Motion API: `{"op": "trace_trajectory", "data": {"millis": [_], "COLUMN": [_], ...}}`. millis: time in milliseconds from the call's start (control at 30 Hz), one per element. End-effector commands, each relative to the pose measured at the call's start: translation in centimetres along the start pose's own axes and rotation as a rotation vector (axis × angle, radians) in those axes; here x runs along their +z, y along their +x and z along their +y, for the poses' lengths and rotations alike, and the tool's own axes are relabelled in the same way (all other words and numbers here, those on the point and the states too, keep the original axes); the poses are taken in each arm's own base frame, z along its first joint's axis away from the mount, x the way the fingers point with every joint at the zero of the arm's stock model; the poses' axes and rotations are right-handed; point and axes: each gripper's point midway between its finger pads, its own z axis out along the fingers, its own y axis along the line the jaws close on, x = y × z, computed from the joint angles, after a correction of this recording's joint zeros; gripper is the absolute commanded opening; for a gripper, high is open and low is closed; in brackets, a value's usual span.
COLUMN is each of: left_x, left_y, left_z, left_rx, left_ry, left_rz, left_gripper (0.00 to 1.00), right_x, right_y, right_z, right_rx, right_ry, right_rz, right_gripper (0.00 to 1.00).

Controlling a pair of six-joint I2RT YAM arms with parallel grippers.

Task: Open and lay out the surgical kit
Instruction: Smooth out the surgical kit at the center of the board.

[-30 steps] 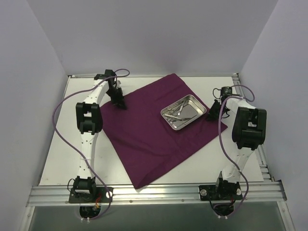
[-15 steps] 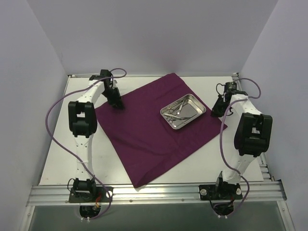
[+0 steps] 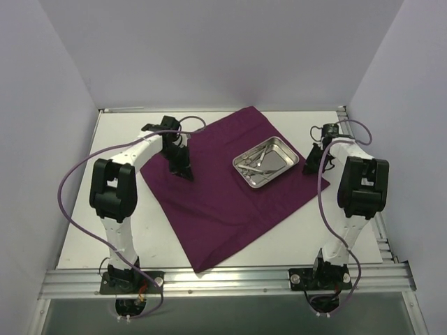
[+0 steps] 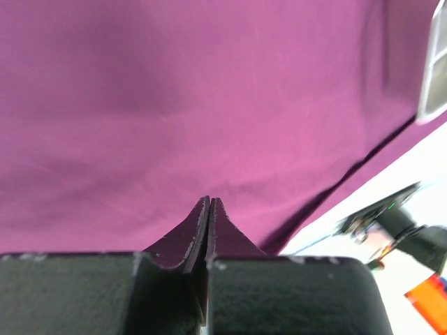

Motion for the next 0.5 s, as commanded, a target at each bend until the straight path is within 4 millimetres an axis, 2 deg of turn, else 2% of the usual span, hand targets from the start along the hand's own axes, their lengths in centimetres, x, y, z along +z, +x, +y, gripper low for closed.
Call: {"op": "trace_trajectory", "data": {"millis": [0, 167, 333, 467], "left_x": [-1.2, -0.6, -0.6, -0.8], "left_y": [1.6, 3.8, 4.6, 5.3], "left_z": [-1.9, -1.7, -1.3, -1.2], "left_rx": [0.117, 0.123, 0.146, 0.165], "left_ry": [0.012, 0.008, 0.001, -0.002], "left_rz": [-0.030, 0.007, 0.033, 0.049], "left_gripper": [0.02, 0.02, 0.02, 0.02], "right_x": [-0.1, -0.2, -1.6, -2.2], "right_y": [0.0, 1.9, 2.8, 3.7], "right_z": [-0.9, -2.6, -3.8, -5.6], "right_rx": [0.002, 0.004, 0.005, 0.016], "right_ry": [0.035, 0.085, 0.118, 0.180], "right_rz": [0.000, 0.026, 0.021, 0.038], "right_gripper": [0.00, 0.00, 0.00, 0.00]}}
